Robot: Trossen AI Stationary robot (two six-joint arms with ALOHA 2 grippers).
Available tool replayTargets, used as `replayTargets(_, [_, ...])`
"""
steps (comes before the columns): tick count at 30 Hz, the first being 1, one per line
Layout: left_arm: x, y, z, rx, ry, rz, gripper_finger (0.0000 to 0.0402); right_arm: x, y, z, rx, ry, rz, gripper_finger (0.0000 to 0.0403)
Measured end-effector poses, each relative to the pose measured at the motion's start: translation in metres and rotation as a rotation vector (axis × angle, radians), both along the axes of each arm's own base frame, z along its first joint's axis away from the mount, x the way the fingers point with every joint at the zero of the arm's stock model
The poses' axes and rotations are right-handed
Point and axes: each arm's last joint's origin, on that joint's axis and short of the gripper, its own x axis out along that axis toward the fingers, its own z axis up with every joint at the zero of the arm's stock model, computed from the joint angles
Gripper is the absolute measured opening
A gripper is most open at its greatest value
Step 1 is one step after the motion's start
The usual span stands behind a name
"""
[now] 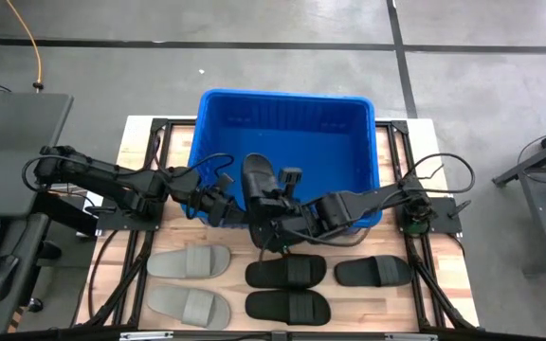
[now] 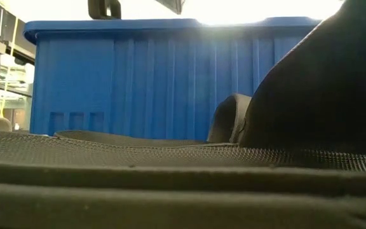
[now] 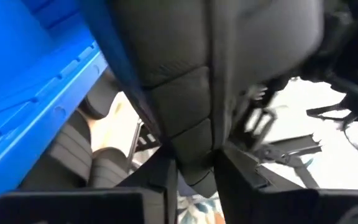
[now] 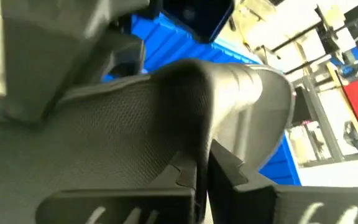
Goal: Pick and place slides into bin
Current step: Put the bottom right black slide into the blue bin
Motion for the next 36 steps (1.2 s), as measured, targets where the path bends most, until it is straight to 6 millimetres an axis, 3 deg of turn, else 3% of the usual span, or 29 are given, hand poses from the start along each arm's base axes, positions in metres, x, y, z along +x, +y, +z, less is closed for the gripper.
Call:
replayTargets(7, [0.0, 0.0, 0.0, 0.041, -0.001, -0.002, 0.0083, -0.003, 0.0, 0.006, 0.05, -0.048, -0.01, 0.0])
replayTargets(11, [0.0, 0.0, 0.0, 0.057, -0.008, -0.035, 0.0034, -0.004, 0.0, 0.008, 0.055, -0.071, -0.03, 0.0])
replayTargets(15, [0.0, 0.0, 0.0, 0.083, -0.014, -0.039, 0.003, -0.005, -0.003, 0.013, 0.065, -0.094, -0.044, 0.0008])
replayTargets(24, [-0.005, 0.002, 0.005, 0.086, -0.028, -0.013, 0.0028, -0.028, -0.032, 0.028, 0.12, -0.078, -0.167, 0.0092])
replayTargets(30, [-0.014, 0.002, 0.015, 0.131, -0.075, -0.009, 0.0025, -0.05, -0.053, 0.056, 0.259, -0.173, -0.199, 0.0151])
replayTargets(36, [-0.03, 0.0, 0.012, 0.18, 0.014, -0.088, 0.0024, -0.063, -0.074, 0.086, 0.427, -0.31, -0.163, 0.0178])
